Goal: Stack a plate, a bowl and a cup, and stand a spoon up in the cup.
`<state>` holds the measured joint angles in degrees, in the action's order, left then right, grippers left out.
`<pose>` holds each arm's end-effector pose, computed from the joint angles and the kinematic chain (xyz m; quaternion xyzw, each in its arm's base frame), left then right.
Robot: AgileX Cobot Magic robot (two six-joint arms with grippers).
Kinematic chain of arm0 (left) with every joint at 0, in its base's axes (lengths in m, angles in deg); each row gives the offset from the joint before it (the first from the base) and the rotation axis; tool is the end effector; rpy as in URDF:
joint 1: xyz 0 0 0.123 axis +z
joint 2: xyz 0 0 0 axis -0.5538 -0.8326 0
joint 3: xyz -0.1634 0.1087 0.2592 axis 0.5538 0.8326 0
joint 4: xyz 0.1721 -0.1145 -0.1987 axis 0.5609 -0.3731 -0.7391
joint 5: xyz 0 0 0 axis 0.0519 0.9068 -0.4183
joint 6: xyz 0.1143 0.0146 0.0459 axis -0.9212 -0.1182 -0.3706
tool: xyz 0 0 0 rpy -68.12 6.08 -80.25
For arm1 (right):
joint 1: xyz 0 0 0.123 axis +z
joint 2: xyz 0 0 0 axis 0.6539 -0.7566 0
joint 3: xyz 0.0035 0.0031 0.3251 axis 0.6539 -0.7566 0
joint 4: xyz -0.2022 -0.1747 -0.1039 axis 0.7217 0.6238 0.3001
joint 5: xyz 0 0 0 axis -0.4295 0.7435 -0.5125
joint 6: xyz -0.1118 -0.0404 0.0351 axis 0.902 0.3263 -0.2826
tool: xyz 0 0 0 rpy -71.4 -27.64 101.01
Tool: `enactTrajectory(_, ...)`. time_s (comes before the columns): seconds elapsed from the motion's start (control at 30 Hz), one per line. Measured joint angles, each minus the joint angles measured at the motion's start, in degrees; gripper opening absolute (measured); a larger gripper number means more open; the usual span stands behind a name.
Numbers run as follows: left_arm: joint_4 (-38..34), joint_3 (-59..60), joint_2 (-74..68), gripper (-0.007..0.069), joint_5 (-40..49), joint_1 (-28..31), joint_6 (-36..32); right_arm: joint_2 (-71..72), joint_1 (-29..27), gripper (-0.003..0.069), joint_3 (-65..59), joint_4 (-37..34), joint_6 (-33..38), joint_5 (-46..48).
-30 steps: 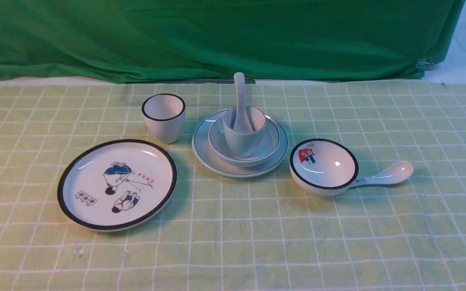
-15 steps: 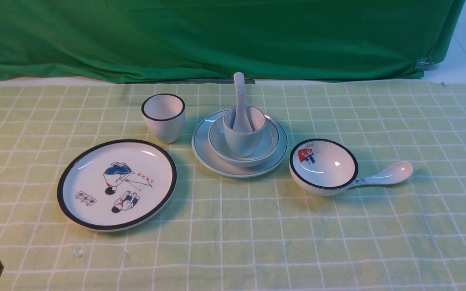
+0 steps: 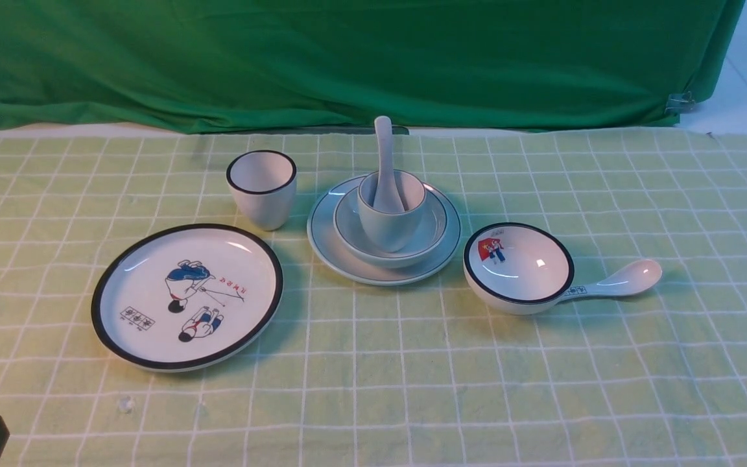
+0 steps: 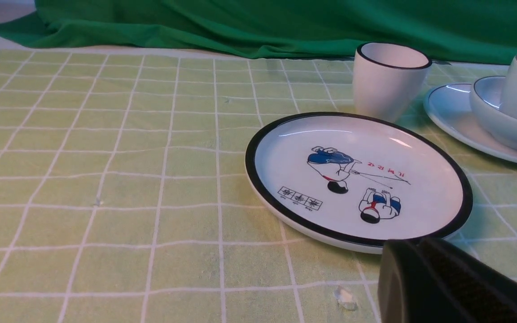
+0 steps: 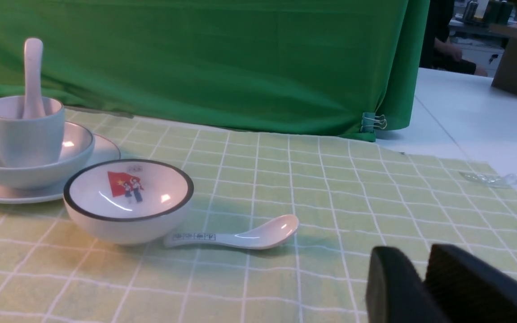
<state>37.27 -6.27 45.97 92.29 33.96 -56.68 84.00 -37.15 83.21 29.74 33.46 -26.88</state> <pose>0.0833 -0.0001 0.1840 -0.0080 0.7613 -0.0061 0.6484 0.0832 0.0068 0.1862 -0.0409 0.7542 0.0137 0.6552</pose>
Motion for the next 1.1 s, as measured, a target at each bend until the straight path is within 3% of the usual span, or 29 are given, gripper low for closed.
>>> enactTrajectory(1.1,0.00,0.00,0.00,0.0017,-0.07,0.00,0.00,0.00,0.00,0.0221,0.00,0.00,0.00,0.00)
